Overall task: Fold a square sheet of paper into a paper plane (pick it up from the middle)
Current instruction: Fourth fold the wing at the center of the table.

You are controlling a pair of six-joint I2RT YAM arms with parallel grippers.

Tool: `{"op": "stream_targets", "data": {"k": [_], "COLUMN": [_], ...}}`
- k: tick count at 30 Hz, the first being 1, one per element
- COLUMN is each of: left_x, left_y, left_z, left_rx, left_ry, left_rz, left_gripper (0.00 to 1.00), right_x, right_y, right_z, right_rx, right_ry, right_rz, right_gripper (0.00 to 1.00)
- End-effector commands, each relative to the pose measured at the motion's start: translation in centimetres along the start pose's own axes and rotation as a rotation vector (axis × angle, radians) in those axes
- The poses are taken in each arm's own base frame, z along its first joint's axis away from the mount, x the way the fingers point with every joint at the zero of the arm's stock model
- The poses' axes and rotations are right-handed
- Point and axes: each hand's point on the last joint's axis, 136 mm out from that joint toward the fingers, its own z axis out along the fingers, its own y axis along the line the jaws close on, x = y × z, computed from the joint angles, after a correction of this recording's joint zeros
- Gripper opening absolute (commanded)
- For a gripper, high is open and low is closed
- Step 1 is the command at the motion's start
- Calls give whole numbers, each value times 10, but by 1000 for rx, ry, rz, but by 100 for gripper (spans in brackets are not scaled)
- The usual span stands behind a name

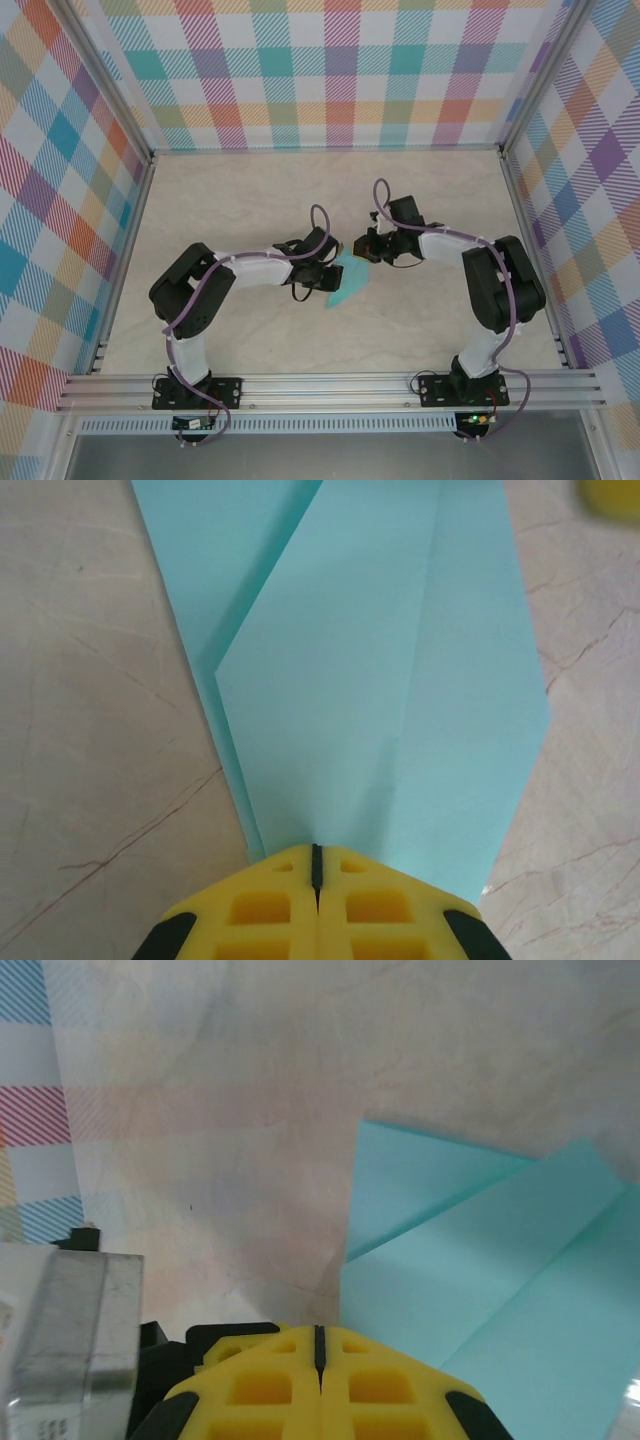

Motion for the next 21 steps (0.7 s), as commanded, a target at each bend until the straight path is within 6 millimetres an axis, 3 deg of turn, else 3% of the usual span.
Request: {"op": "stream_targets", "data": {"k": [1, 11, 13, 19, 21], "left_x": [49, 36, 26, -4, -5], "left_y": [32, 18, 8, -21, -26], "left_z": [-2, -10, -12, -43, -49], "left_rx": [-93, -31, 14, 133, 167], "left_ry": [175, 111, 72, -42, -62], "left_rz": [13, -105, -128, -261, -316], "left_gripper": [0, 0, 0, 3, 6], "right_x": [6, 27, 30, 39, 40], "right_y": [3, -27, -36, -64, -67], "right_z": [14, 40, 43, 45, 46], "right_rx": [-40, 10, 40, 152, 161], "right_ry": [43, 121, 126, 132, 134], "right_rz": [20, 102, 116, 161, 169], "right_gripper": [0, 0, 0, 0, 0]}}
